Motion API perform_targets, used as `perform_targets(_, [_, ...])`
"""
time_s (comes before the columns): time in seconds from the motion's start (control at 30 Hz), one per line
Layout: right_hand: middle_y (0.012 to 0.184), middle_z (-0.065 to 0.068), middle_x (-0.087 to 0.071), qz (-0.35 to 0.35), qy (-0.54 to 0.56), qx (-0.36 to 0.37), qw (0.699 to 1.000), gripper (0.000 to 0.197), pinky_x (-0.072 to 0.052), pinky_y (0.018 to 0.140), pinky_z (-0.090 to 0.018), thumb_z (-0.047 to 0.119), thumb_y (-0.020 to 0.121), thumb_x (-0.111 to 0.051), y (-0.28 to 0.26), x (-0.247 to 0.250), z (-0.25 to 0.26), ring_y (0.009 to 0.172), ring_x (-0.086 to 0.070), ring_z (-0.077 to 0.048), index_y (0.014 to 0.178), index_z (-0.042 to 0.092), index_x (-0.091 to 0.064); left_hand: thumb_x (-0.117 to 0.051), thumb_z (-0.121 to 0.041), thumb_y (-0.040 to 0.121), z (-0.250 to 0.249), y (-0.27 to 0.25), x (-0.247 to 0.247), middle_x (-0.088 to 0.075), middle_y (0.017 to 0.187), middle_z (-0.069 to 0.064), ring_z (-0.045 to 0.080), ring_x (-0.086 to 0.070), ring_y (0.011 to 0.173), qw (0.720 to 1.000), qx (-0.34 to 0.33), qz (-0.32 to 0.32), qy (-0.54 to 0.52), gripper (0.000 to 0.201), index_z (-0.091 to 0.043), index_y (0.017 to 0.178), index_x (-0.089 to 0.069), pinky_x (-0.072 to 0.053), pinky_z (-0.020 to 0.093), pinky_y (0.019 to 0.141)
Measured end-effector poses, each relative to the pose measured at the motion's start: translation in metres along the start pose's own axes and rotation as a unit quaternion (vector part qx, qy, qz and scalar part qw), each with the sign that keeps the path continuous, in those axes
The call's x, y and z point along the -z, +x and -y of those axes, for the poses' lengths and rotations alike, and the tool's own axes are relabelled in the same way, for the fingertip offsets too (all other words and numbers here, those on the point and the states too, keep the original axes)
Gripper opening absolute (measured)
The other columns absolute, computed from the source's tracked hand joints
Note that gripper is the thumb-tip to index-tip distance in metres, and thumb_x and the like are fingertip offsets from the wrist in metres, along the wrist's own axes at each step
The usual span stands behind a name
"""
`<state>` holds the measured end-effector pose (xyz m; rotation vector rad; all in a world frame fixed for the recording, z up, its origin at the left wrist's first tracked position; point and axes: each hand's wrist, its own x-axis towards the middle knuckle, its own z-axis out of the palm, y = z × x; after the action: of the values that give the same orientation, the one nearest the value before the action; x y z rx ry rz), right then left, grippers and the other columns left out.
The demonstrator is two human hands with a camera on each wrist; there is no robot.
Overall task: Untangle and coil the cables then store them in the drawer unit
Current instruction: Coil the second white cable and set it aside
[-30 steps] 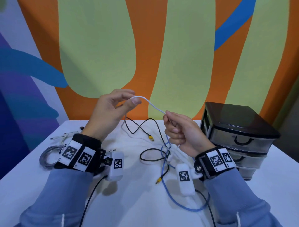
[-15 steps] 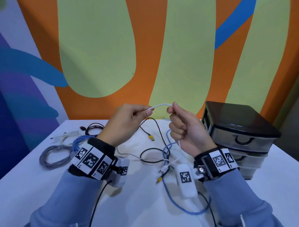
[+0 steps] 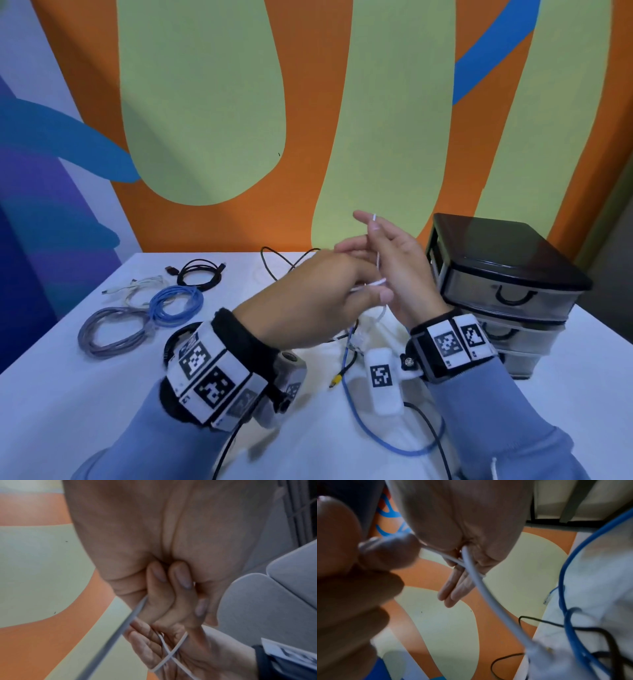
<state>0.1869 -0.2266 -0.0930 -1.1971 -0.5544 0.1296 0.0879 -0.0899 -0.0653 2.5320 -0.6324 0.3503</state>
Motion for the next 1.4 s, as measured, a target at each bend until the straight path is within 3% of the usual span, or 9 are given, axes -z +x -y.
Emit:
perform_targets(0.13, [0.076, -0.02, -0.065, 0.03, -0.072, 0.02, 0.997, 0.028, -0.049, 0.053, -0.027, 0.031, 0.108, -0.054, -0.001, -0.001, -0.002, 0.058, -0.056, -0.03, 0.125, 0.018, -0.073, -0.069, -0.025, 0.104, 0.012, -0.001, 0.02, -0.06, 0.06, -0.008, 0.018, -0.056, 0.056, 0.964, -0.001, -0.114, -0.239, 0.026, -0.01, 0.083, -0.072, -0.05, 0.034, 0.058])
perform_targets(0.27, [0.061, -0.004, -0.025, 0.042, -0.072, 0.009, 0.996, 0.027, -0.018, 0.043, -0.021, 0.032, 0.107, -0.054, -0.002, 0.001, 0.002, 0.048, -0.019, -0.013, 0.115, 0.023, -0.079, -0.068, -0.024, 0.1, 0.028, -0.002, 0.035, -0.03, 0.057, -0.007, 0.008, -0.02, 0.045, 0.854, 0.011, -0.24, -0.461, 0.023, -0.018, 0.078, -0.071, -0.018, 0.018, 0.041])
perform_targets(0.43, [0.058, 0.007, -0.018, 0.145, 0.03, -0.079, 0.986, 0.036, -0.008, 0.044, -0.025, 0.035, 0.102, -0.051, -0.009, 0.003, 0.013, 0.046, -0.01, -0.009, 0.083, 0.012, -0.071, -0.06, -0.029, 0.107, 0.054, -0.006, 0.053, -0.023, 0.064, -0.005, 0.007, -0.015, 0.047, 0.739, 0.065, -0.376, -0.555, 0.025, -0.015, 0.087, -0.066, -0.013, 0.02, 0.039])
perform_targets(0.6, [0.055, 0.007, -0.014, 0.189, 0.148, -0.094, 0.966, 0.042, -0.01, 0.041, -0.021, 0.034, 0.104, -0.041, -0.019, 0.001, 0.026, 0.042, -0.008, -0.008, 0.089, 0.015, -0.077, -0.065, -0.03, 0.106, 0.063, -0.002, 0.037, -0.041, 0.052, -0.015, 0.009, -0.028, 0.048, 0.836, 0.207, -0.363, -0.355, 0.028, -0.014, 0.085, -0.073, -0.02, 0.021, 0.043])
perform_targets(0.77, [0.054, 0.006, -0.026, 0.142, 0.242, -0.046, 0.959, 0.044, -0.01, 0.042, -0.021, 0.03, 0.109, -0.037, -0.012, 0.008, 0.032, 0.042, -0.009, -0.009, 0.139, 0.012, -0.065, -0.063, -0.046, 0.104, 0.048, 0.001, 0.013, -0.054, 0.058, -0.002, 0.017, -0.046, 0.057, 0.966, 0.22, -0.124, -0.062, 0.034, -0.028, 0.08, -0.079, -0.032, 0.031, 0.057])
perform_targets(0.93, [0.068, 0.002, -0.048, 0.027, 0.175, -0.003, 0.984, 0.04, -0.029, 0.044, -0.018, 0.023, 0.111, -0.044, 0.0, 0.006, 0.016, 0.044, -0.032, -0.008, 0.146, 0.005, -0.053, -0.06, -0.034, 0.107, 0.015, 0.003, -0.002, -0.034, 0.05, -0.003, 0.012, -0.035, 0.047, 0.991, 0.128, 0.013, -0.023, 0.043, -0.015, 0.069, -0.061, -0.024, 0.026, 0.05])
perform_targets(1.17, [0.084, -0.012, -0.073, 0.024, 0.044, 0.011, 0.999, 0.037, -0.058, 0.079, -0.025, 0.017, 0.113, -0.042, 0.0, 0.002, 0.002, 0.08, -0.074, -0.02, 0.146, 0.002, -0.048, -0.064, -0.036, 0.105, 0.01, -0.005, 0.022, -0.051, 0.061, 0.01, 0.018, -0.039, 0.058, 0.996, 0.078, -0.043, 0.014, 0.025, -0.032, 0.082, -0.073, -0.027, 0.025, 0.053])
perform_targets(1.27, [0.11, -0.022, -0.076, 0.028, 0.063, 0.012, 0.998, 0.031, -0.057, 0.101, -0.035, 0.013, 0.113, -0.041, 0.001, 0.001, 0.0, 0.107, -0.075, -0.033, 0.139, 0.0, -0.051, -0.066, -0.033, 0.105, 0.011, -0.007, 0.021, -0.046, 0.06, 0.008, 0.016, -0.036, 0.059, 0.998, 0.056, -0.014, 0.004, 0.03, -0.011, 0.086, -0.075, -0.029, 0.022, 0.054])
perform_targets(1.4, [0.098, -0.02, -0.076, 0.039, -0.092, 0.018, 0.995, 0.029, -0.059, 0.091, -0.038, 0.017, 0.113, -0.043, -0.001, -0.004, -0.006, 0.101, -0.074, -0.026, 0.126, 0.0, -0.063, -0.068, -0.032, 0.103, 0.015, -0.005, 0.019, -0.075, 0.08, 0.003, -0.003, -0.053, 0.076, 0.998, 0.035, -0.031, -0.047, 0.022, -0.017, 0.092, -0.08, -0.05, 0.029, 0.078])
